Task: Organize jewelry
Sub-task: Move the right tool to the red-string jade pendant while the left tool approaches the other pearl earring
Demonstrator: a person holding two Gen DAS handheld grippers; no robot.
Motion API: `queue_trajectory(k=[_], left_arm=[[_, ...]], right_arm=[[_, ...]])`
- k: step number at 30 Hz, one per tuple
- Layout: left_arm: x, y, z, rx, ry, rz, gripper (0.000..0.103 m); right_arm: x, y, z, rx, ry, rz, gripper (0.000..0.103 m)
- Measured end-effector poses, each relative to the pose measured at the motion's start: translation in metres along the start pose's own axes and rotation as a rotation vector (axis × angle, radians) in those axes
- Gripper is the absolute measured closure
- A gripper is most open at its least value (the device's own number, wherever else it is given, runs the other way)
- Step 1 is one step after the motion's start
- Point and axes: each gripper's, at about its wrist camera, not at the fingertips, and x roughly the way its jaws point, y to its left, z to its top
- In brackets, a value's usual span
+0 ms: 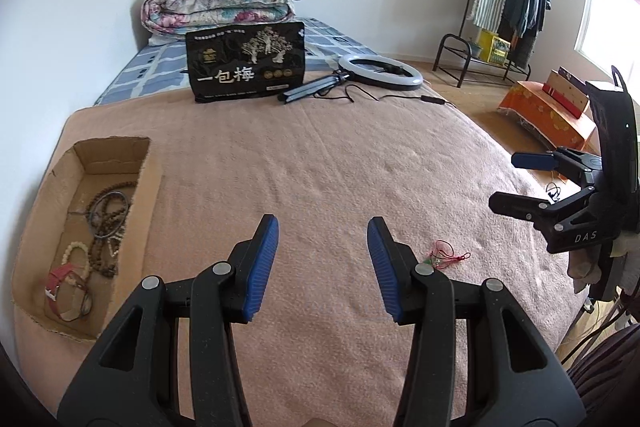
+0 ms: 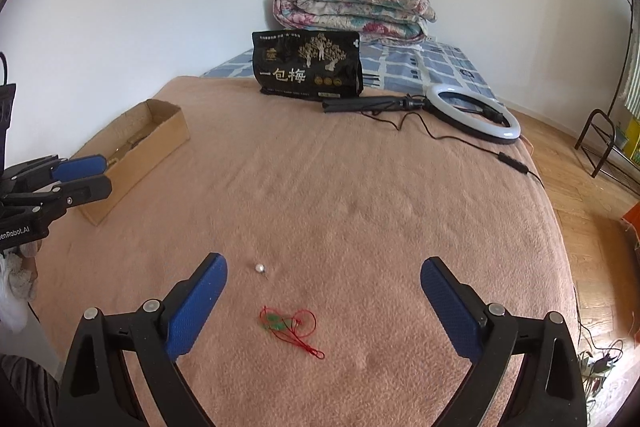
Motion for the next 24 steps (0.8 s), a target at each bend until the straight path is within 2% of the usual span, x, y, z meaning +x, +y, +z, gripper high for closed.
queue_trajectory(k=[7, 9, 10, 12, 19, 21, 24], left_arm=[[0.038, -0.024, -0.006, 0.027, 0.064, -0.078, 0.056], [0.049, -0.031, -0.009, 0.043, 0.085, -0.102, 0.056], [0.054, -0.035, -0.011, 0.054, 0.096, -0.108, 0.058], [0.066, -0.041, -0.013, 0.075, 0.124, -0.118, 0.069], [0.099, -0.049, -0.018, 0.083, 0.179, -0.152, 0.07], [0.107, -0.049, -0.02, 0.079, 0.192, -0.16, 0.076], [0.118, -0.051, -0.023, 0.084, 0.21, -0.159, 0.076]], right_arm=[[0.019, 0.005, -0.032, -0.033, 0.061, 0.061, 0.015], [0.027, 0.008, -0.04, -0.044, 0.082, 0.073, 0.021], [0.031, 0.009, -0.042, -0.046, 0.092, 0.08, 0.023], [0.039, 0.01, -0.047, -0.038, 0.108, 0.096, 0.025], [0.058, 0.015, -0.057, -0.024, 0.138, 0.13, 0.036], [0.063, 0.015, -0.058, -0.024, 0.146, 0.137, 0.039], [0.069, 0.018, -0.06, -0.034, 0.16, 0.142, 0.043]])
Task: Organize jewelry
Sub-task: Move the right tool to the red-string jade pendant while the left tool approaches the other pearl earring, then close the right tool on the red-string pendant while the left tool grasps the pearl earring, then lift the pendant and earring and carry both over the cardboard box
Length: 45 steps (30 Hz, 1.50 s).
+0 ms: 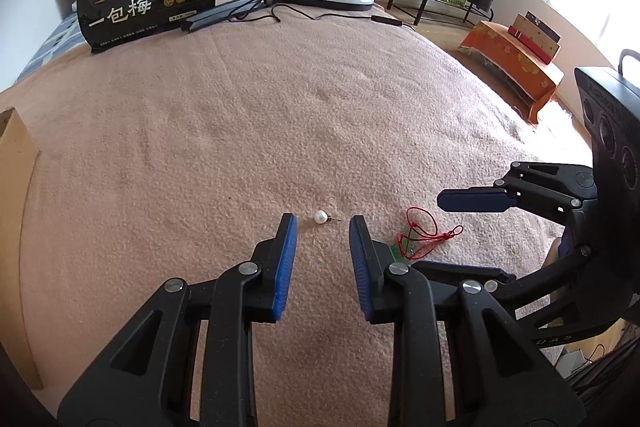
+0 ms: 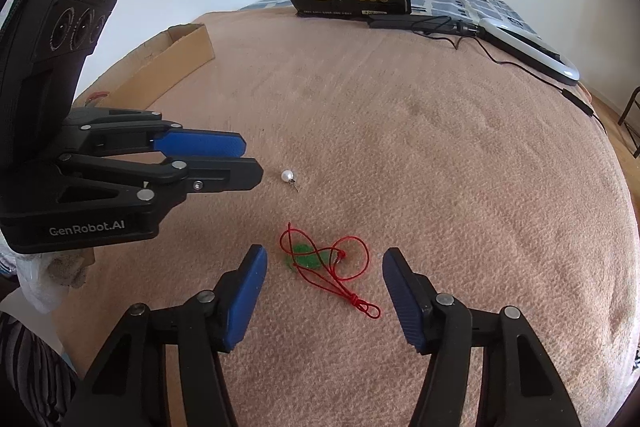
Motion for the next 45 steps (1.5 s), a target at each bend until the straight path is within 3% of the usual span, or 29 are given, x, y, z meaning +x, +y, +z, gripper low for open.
queue_trajectory(k=[10, 12, 21, 29, 45], left_arm=[[0.022, -0.002, 0.002, 0.04, 0.025, 0.026, 0.076], [0.025, -0.003, 0.002, 0.045, 0.029, 0.031, 0.084], [0.034, 0.002, 0.003, 0.04, 0.032, 0.039, 0.093], [0.033, 0.004, 0.003, 0.034, 0.025, 0.046, 0.093], [0.002, 0.024, 0.004, -0.034, -0.023, 0.087, 0.094]], right_arm=[[0.01, 0.001, 0.002, -0.021, 0.012, 0.001, 0.048], [0.011, 0.003, 0.002, -0.029, 0.013, -0.001, 0.049], [0.02, 0.009, 0.004, -0.069, 0.021, -0.027, 0.052], [0.021, 0.011, 0.005, -0.093, 0.025, -0.059, 0.069], [-0.003, 0.006, 0.013, -0.053, -0.021, -0.062, 0.07]])
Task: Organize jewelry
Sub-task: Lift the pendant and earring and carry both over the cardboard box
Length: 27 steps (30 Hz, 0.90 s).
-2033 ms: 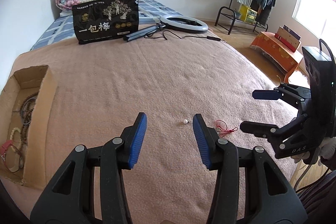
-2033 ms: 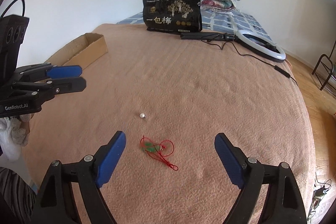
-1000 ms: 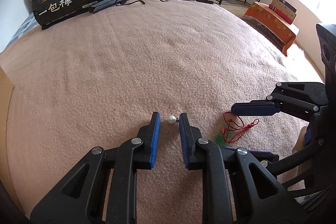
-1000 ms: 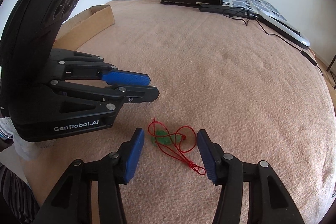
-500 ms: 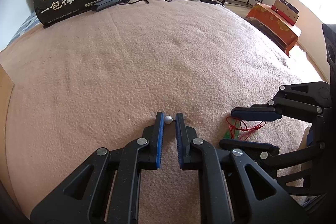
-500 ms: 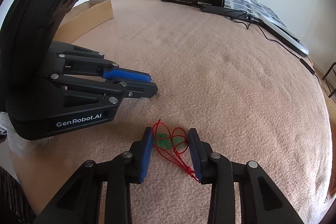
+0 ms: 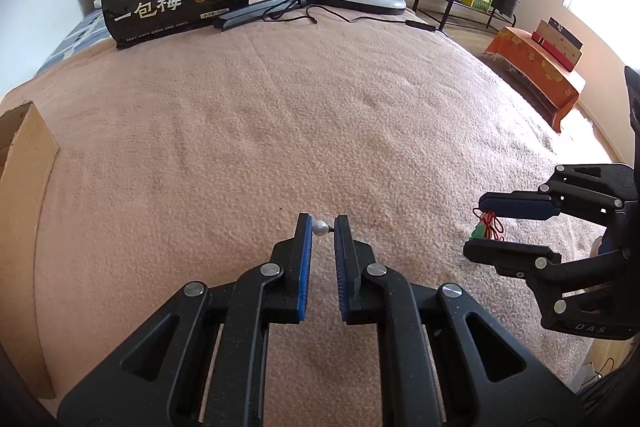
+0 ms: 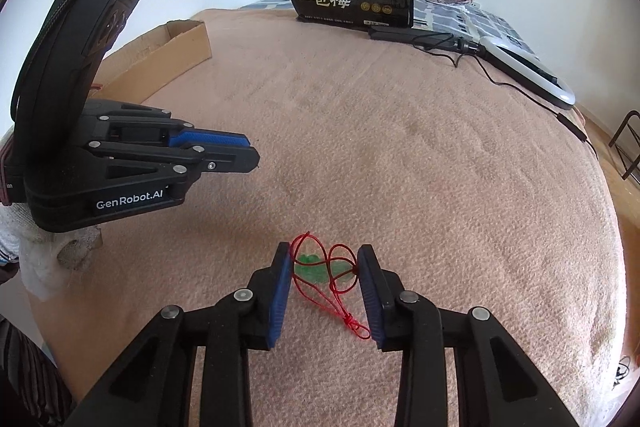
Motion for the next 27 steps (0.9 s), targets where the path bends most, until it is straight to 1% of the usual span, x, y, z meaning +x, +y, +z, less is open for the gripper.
queue_trajectory(k=[13, 23, 27], left_arm=[[-0.046, 0.018, 0.003, -0.035, -0.07, 0.036, 0.094], [-0.084, 0.021, 0.003, -0.026, -0.123, 0.068, 0.094], [-0.099, 0.024, 0.003, -0.037, -0.147, 0.076, 0.094]], right_arm=[[-0.031, -0.001, 0.018, 0.033, -0.067, -0.014, 0.07], [-0.047, 0.015, 0.031, 0.021, -0.094, -0.027, 0.07], [-0.054, 0.024, 0.04, 0.014, -0.112, -0.025, 0.07]])
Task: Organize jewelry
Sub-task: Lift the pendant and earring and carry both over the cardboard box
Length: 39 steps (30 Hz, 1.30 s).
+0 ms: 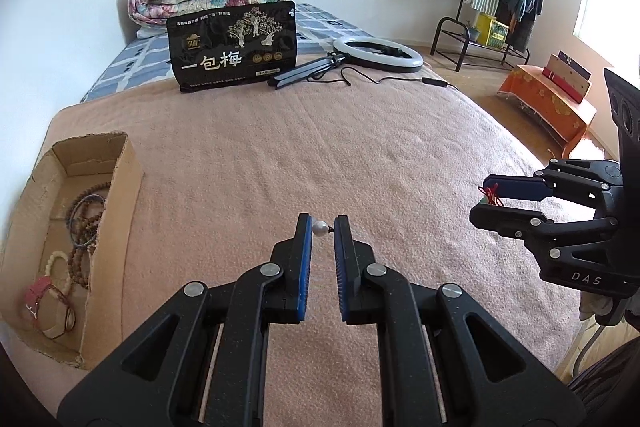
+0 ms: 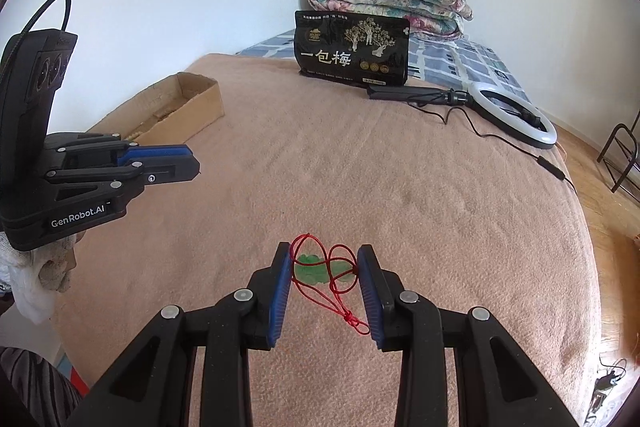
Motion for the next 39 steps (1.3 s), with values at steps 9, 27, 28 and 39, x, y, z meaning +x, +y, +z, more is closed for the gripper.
queue_trajectory(k=[9, 27, 28, 39], left_arm=[[-0.026, 0.019, -0.001, -0.021, -0.037, 0.045, 0.094], [-0.074, 0.115, -0.012, -0.138, -0.087, 0.195, 0.094], [-0.076, 0.121, -0.012, -0.146, -0.09, 0.204, 0.094], [-0.087, 0.178, -0.013, -0.213, -0.108, 0.273, 0.094]], right_arm=[[-0.005, 0.02, 0.022, -0.015, -0.029, 0.028, 0.07], [0.023, 0.073, 0.078, -0.064, -0.052, 0.119, 0.07], [0.025, 0.076, 0.082, -0.065, -0.052, 0.125, 0.07], [0.055, 0.111, 0.122, -0.105, -0.06, 0.162, 0.07]])
